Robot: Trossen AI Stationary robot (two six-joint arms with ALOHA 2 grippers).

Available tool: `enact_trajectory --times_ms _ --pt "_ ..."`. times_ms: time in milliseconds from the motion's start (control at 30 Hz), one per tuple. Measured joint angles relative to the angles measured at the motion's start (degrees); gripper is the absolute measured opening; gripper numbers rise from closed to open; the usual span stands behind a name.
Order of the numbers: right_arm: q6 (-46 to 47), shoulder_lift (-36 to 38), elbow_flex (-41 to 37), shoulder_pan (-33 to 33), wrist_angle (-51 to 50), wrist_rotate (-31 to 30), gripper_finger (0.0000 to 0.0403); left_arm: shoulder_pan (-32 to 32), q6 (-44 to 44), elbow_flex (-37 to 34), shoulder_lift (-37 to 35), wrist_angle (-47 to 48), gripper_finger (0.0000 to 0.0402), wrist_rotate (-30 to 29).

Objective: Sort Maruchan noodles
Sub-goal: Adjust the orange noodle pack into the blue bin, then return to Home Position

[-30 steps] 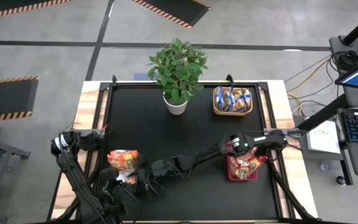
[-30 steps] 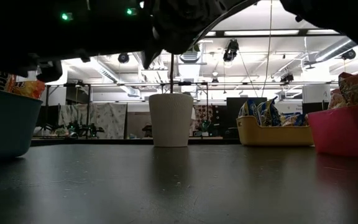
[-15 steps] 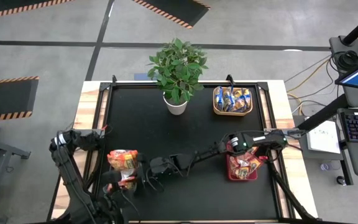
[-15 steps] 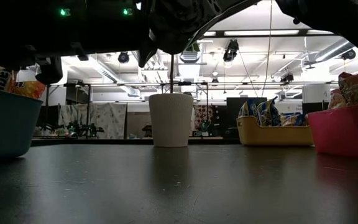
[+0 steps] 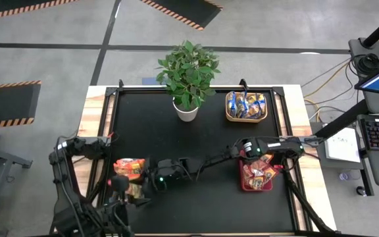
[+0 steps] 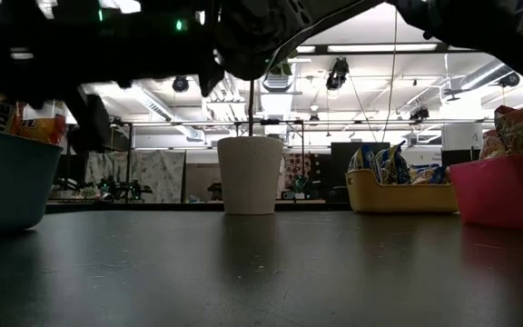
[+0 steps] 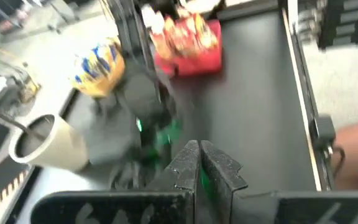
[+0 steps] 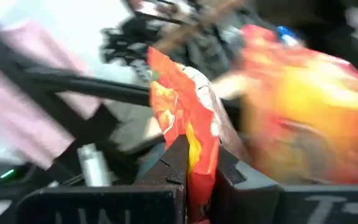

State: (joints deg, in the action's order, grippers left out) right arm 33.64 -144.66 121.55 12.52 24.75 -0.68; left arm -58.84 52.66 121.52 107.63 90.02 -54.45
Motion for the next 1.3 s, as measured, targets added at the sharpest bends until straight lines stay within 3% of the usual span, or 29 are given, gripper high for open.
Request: enact_trajectory --times_ms 133,367,533,833,1067,1300 --pt "3.8 0.0 0.1 -0.4 -5.6 -4.1 0.0018 0.0 -1.7 2.7 0.0 0.0 0.0 -5.2" --pt "-0.7 0.1 0.2 -0.1 -5.1 -5.4 0.002 0.1 -2.4 4.3 0.0 0.0 0.0 -13.8" --pt "-0.7 0.1 0.1 -0.4 -5.1 -5.4 0.0046 0.3 -2.9 4.4 0.1 0.0 0.0 -14.0" --pt "-2.2 0.4 0.1 -0.7 -5.9 -3.4 0.0131 0.5 -2.9 4.4 0.1 0.0 0.0 -13.9" --pt "-5.0 4.1 0.0 -1.0 -15.9 -3.2 0.018 0.8 -5.1 4.4 0.1 0.0 0.0 -13.9" --pt "-16.4 11.3 0.0 -0.7 -34.7 -2.3 0.0195 2.4 -10.5 4.4 0.1 -0.1 0.0 -10.6"
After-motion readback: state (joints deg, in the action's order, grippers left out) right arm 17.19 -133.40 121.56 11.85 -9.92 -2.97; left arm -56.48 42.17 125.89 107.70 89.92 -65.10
